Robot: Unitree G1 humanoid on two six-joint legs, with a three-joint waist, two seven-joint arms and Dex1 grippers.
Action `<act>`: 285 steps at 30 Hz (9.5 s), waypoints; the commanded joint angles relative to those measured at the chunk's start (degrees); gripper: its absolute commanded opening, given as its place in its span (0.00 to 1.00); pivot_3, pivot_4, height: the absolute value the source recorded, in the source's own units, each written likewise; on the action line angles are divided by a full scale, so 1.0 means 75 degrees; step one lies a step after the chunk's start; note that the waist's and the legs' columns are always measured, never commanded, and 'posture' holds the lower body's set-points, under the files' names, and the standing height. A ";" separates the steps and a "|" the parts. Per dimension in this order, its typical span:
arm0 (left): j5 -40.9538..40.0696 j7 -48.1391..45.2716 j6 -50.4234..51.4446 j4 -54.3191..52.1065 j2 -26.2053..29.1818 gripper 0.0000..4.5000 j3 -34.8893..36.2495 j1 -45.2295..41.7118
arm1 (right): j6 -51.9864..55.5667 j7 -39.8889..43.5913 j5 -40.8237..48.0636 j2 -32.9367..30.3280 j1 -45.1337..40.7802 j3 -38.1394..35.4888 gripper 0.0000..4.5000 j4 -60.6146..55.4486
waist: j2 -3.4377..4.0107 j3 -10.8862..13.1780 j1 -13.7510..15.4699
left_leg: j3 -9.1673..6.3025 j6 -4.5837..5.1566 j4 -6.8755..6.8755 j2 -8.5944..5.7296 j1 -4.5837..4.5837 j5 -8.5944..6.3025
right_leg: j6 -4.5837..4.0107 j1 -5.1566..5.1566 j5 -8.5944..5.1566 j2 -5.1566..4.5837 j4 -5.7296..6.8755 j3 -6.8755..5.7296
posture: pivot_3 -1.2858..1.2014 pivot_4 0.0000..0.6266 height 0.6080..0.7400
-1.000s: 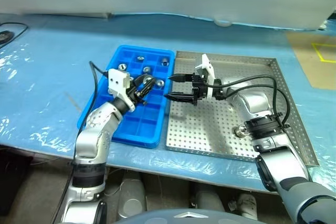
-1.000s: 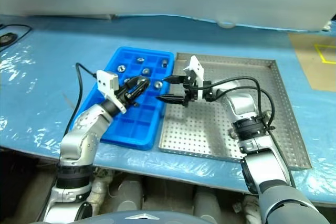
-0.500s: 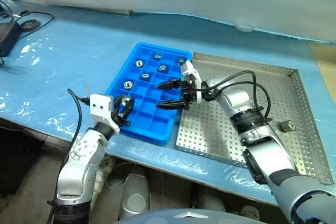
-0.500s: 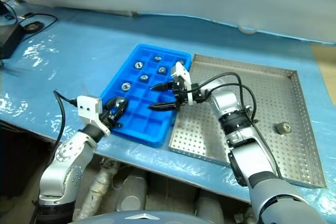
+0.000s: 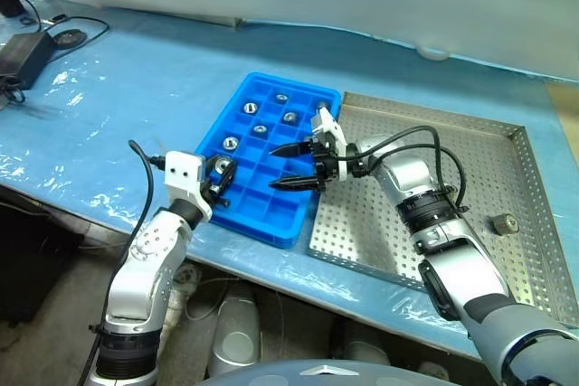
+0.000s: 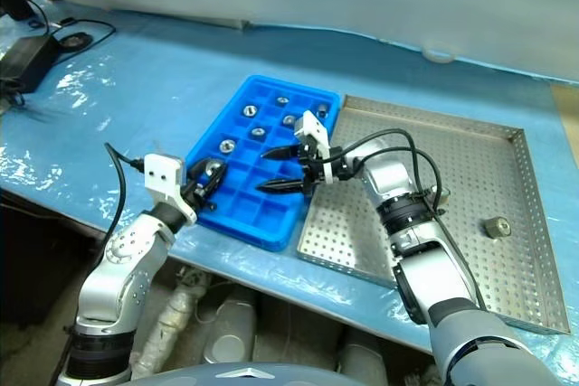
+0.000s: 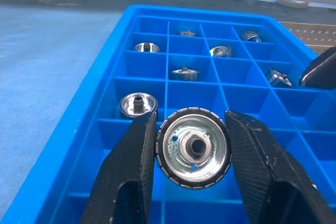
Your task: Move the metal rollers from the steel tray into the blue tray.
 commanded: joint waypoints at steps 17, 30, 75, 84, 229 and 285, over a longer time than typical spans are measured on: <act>-0.0503 -0.1996 -0.0677 0.2318 -0.0097 0.95 -0.0757 -0.2158 | 0.0550 -0.1908 0.0217 -0.0675 0.1467 -0.1222 1.00 -0.2589 | 0.0000 -0.0001 -0.0365 | -0.0029 -0.0022 0.0041 -0.0009 -0.0007 0.0015 | -0.0005 0.0012 0.0006 0.0002 0.0020 -0.0003 | 0.54 0.24 1.00; -0.0289 -0.4864 -0.2023 0.6035 -0.0620 0.95 -0.1719 -0.4470 | 0.1546 -0.5895 -0.0103 -0.1136 0.3475 -0.3549 1.00 -0.4556 | 0.0003 -0.0005 -0.1959 | 0.0042 -0.0028 0.0049 -0.0028 0.0045 0.0019 | 0.0010 0.0006 0.0013 0.0006 0.0016 0.0091 | 0.38 0.24 1.00; -0.0035 -0.3214 -0.1614 0.2954 0.0238 0.95 -0.0679 -0.2269 | 0.0446 -0.3526 0.0489 0.0554 -0.0036 -0.1689 0.36 -0.0873 | -0.0003 -0.0001 -0.1752 | 0.0112 0.0026 -0.0010 -0.0010 0.0062 -0.0014 | -0.0004 -0.0028 0.0006 0.0005 0.0000 0.0115 | 0.62 0.24 1.00; -0.0098 -0.1899 -0.1022 0.0808 0.0335 0.95 -0.0210 -0.0469 | -0.0666 -0.1973 -0.0045 0.1233 -0.1525 -0.1024 0.36 0.1710 | -0.0005 0.0002 -0.0976 | 0.0092 0.0015 -0.0057 -0.0006 0.0042 -0.0008 | -0.0025 -0.0040 -0.0020 -0.0002 -0.0006 0.0069 | 0.73 0.24 1.00; -0.0624 -0.2682 -0.1880 0.2540 -0.0165 0.95 -0.0355 -0.2290 | 0.1273 -0.2622 0.1185 0.0458 0.0247 -0.1949 0.37 -0.1174 | -0.0010 -0.0001 -0.1668 | 0.0121 0.0006 -0.0068 -0.0017 0.0091 -0.0001 | -0.0002 -0.0032 -0.0016 0.0009 0.0002 0.0123 | 0.62 0.24 1.00; -0.0772 -0.3369 -0.2262 0.4106 0.0033 0.95 -0.0811 -0.3335 | 0.0290 -0.4443 -0.0527 0.0502 0.0691 -0.2412 1.00 -0.0764 | 0.0032 0.0021 -0.0711 | -0.0079 -0.0117 -0.0026 -0.0007 -0.0010 0.0073 | -0.0016 -0.0015 -0.0030 0.0012 0.0079 -0.0055 | 0.53 0.24 1.00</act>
